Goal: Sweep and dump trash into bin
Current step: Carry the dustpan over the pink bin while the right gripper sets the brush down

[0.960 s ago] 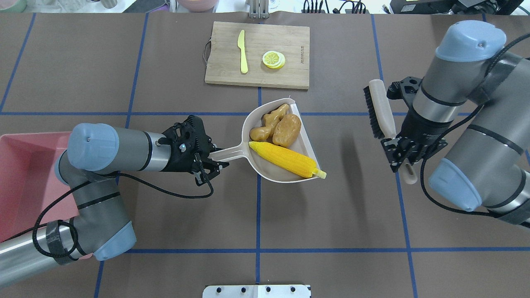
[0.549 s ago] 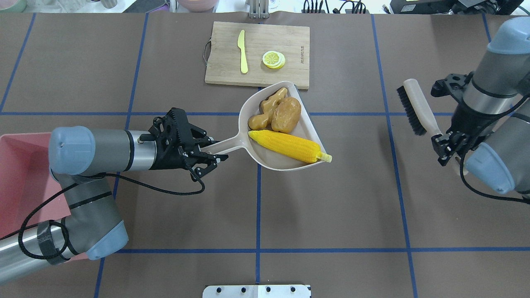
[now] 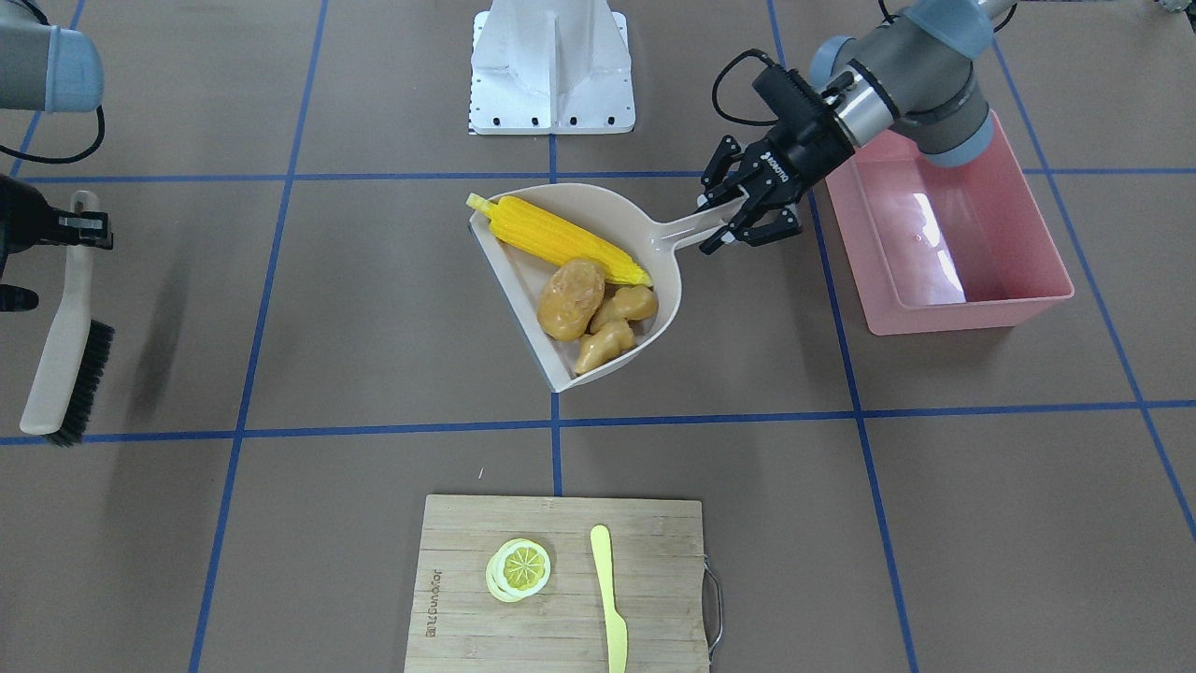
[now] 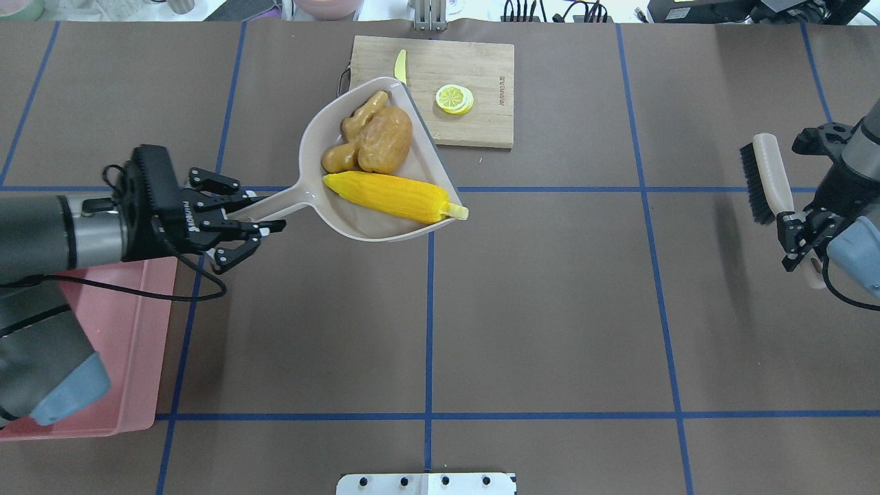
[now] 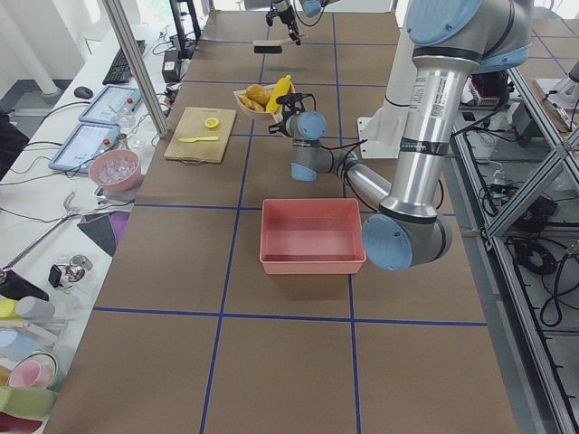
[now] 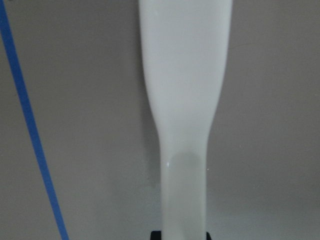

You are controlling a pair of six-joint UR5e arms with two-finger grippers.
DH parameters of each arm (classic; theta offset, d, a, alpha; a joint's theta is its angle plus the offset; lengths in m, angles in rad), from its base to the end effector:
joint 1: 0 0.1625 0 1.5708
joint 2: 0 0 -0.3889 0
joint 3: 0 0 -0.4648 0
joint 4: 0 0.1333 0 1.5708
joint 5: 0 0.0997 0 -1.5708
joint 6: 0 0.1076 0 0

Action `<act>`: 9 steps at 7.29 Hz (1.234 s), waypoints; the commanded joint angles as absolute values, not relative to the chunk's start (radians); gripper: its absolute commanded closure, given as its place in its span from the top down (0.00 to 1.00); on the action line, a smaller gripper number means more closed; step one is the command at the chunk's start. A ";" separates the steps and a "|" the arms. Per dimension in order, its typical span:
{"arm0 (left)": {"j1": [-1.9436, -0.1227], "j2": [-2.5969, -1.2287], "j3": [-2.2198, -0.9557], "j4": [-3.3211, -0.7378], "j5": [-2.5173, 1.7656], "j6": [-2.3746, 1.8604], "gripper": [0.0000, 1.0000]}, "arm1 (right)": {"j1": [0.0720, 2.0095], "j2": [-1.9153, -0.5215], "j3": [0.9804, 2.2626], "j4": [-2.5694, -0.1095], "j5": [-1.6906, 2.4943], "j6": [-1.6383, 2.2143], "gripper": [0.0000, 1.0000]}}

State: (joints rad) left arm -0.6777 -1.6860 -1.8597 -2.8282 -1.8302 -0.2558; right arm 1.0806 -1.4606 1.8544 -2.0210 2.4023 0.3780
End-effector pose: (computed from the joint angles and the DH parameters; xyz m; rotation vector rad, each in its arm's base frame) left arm 0.3751 -0.4376 0.2574 1.3124 1.0898 0.6944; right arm -0.2197 -0.5259 0.4487 -0.3979 -0.7320 -0.0822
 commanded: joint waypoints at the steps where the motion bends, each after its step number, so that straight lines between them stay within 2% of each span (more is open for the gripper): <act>1: -0.753 -1.539 -1.974 -2.847 -1.844 -0.331 0.00 | 1.083 -1.495 1.764 -1.871 2.431 0.391 0.00; 4: -0.776 -1.241 -2.123 -2.920 -1.862 -0.353 0.00 | 1.077 -1.497 1.741 -1.861 2.448 0.407 0.00; 8: -0.805 -1.001 -2.137 -3.104 -1.862 -0.432 0.00 | 1.042 -1.494 1.700 -1.815 2.448 0.405 0.00; 9: -0.819 -0.930 -2.135 -3.156 -1.861 -0.440 0.00 | 1.039 -1.490 1.689 -1.815 2.448 0.406 0.03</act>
State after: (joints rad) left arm -0.8061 -1.0085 -2.1373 -3.0954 -1.8619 -0.4234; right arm 1.0434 -1.4929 1.7001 -1.8167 2.4482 0.4054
